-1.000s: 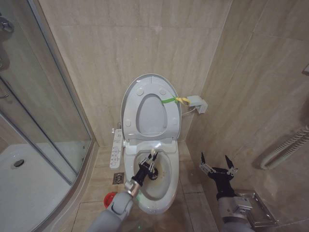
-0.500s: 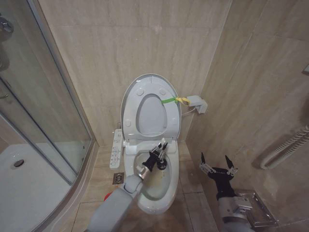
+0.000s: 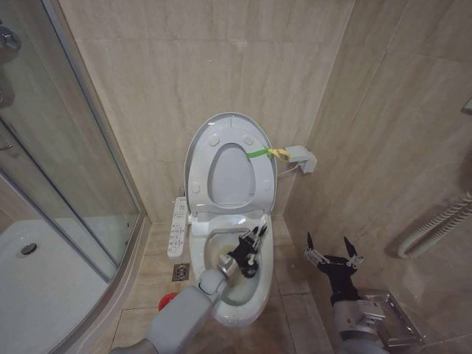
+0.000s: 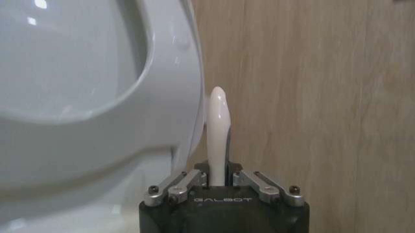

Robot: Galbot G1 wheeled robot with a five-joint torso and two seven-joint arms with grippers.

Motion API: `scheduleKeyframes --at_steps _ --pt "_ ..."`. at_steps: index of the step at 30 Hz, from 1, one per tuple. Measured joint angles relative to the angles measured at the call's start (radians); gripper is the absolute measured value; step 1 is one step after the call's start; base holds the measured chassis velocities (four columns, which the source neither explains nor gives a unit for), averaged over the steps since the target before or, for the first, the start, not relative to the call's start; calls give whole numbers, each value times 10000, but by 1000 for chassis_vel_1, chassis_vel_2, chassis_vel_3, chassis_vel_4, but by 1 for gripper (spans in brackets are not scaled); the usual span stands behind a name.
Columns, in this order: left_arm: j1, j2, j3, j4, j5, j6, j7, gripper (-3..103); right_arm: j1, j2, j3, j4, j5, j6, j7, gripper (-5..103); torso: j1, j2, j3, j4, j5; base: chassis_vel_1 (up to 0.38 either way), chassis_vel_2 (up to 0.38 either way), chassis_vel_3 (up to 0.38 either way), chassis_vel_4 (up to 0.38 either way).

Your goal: Open the toilet lid, clean the toilet bowl with a toilet brush, close the toilet lid, and flush.

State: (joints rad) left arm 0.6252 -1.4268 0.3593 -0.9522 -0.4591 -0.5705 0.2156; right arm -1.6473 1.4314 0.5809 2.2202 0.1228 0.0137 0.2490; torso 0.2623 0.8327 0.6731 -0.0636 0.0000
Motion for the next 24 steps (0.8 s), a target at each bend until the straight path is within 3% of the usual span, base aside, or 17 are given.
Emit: scheduleKeyframes --at_steps 5,11,17,24 --pt "-81 6 111 628 -272 -57 188 17 0 0 0 0 0 0 0 100 0 0 -1 0 0 0 0 0 0" --pt "-71 -21 125 397 -295 -44 186 17 0 0 0 0 0 0 0 100 0 0 0 2 1 0 0 0 0" --pt "-165 -230 -114 -220 189 -337 162 17 0 0 0 0 0 0 0 100 0 0 -1 -3 -1 0 0 0 0" --pt "-212 -265 -205 376 278 -386 285 17 0 0 0 0 0 0 0 100 1 0 0 0 -1 0 0 0 0"
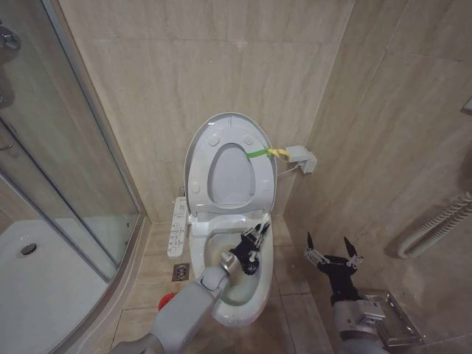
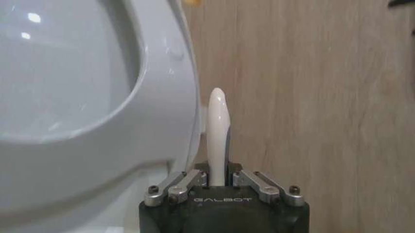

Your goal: Open the toilet lid, clean the toilet bowl with a toilet brush, close the toilet lid, and flush.

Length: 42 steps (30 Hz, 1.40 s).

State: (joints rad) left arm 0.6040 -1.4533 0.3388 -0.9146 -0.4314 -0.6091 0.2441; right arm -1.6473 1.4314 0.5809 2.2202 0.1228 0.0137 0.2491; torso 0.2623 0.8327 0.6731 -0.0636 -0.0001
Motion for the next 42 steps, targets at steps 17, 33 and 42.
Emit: scheduleKeyframes --at_steps 17,33,42 --pt "-179 -64 17 18 -190 -51 158 17 0 0 0 0 0 0 0 100 0 0 0 -3 1 0 0 0 0" --pt "-127 -125 418 932 -287 -32 411 17 0 0 0 0 0 0 0 100 0 0 0 1 1 0 0 0 0" --pt "-539 -308 142 587 -413 -186 338 17 0 0 0 0 0 0 0 100 0 0 0 -5 0 0 0 0 0"
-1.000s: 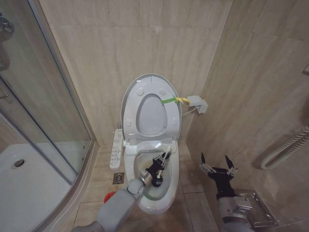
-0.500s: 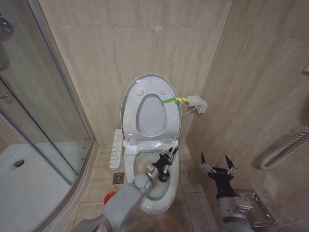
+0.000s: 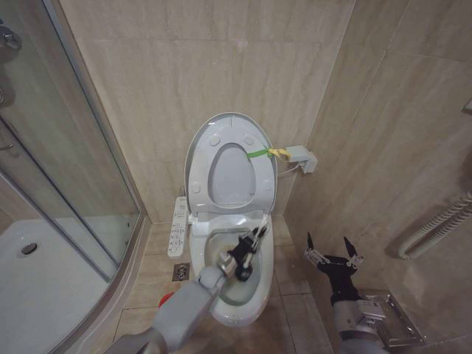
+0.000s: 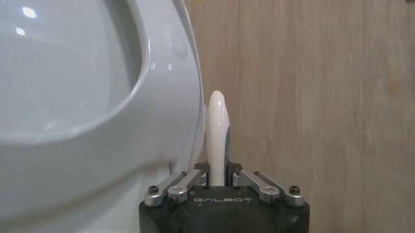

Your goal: Open the toilet lid, clean the toilet bowl with a toilet brush, close the toilet lid, and flush.

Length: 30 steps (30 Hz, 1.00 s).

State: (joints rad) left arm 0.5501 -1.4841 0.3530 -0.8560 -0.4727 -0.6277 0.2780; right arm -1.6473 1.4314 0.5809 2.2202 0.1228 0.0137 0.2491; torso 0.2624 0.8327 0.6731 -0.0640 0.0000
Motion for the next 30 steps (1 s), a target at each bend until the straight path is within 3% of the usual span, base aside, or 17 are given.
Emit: scheduleKeyframes --at_steps 8,21,30 --pt "25 -179 191 179 -184 26 28 17 0 0 0 0 0 0 0 100 0 0 0 5 1 0 0 0 0" --pt "367 233 199 509 -41 154 241 17 0 0 0 0 0 0 0 100 0 0 0 6 0 0 0 0 0" --pt "114 -356 81 70 87 55 91 17 0 0 0 0 0 0 0 100 0 -1 0 1 1 0 0 0 0"
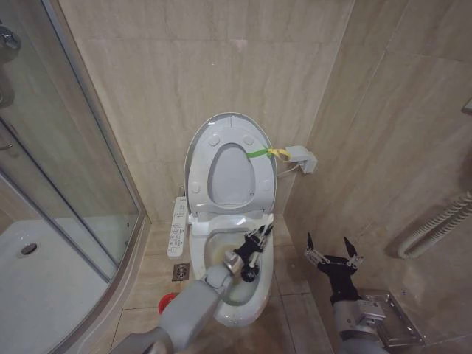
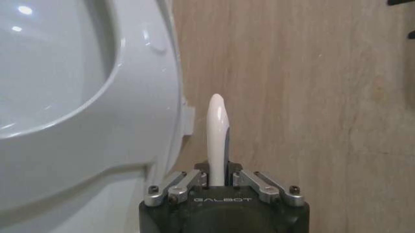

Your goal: Open the toilet lid, clean the toilet bowl with a toilet brush, close the toilet lid, and flush.

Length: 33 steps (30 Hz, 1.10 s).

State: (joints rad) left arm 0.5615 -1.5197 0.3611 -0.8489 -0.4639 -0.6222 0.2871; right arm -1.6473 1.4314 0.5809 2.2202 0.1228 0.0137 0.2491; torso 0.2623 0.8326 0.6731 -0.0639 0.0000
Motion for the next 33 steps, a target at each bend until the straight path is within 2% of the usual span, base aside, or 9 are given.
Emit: scheduleKeyframes --at_steps 6,10,16,23,28,33 --pt "131 106 50 265 132 -6 167 17 0 0 0 0 0 0 0 100 0 0 0 3 -1 0 0 0 0" --pt "198 419 -161 908 514 10 513 17 0 0 0 0 0 0 0 100 0 0 -1 5 -1 0 0 0 0" --pt "209 565 -388 961 575 -70 600 17 0 0 0 0 0 0 0 100 0 0 0 5 -1 0 0 0 0" --pt "156 78 -347 316 460 -393 351 17 0 0 0 0 1 0 0 100 0 0 0 0 0 0 0 0 0" --pt "167 -159 -190 534 348 -421 342 17 0 0 0 0 0 0 0 100 0 0 0 1 0 0 0 0 0" --pt "238 -37 -198 824 557 -253 382 17 0 0 0 1 0 0 0 100 0 0 0 3 -1 0 0 0 0"
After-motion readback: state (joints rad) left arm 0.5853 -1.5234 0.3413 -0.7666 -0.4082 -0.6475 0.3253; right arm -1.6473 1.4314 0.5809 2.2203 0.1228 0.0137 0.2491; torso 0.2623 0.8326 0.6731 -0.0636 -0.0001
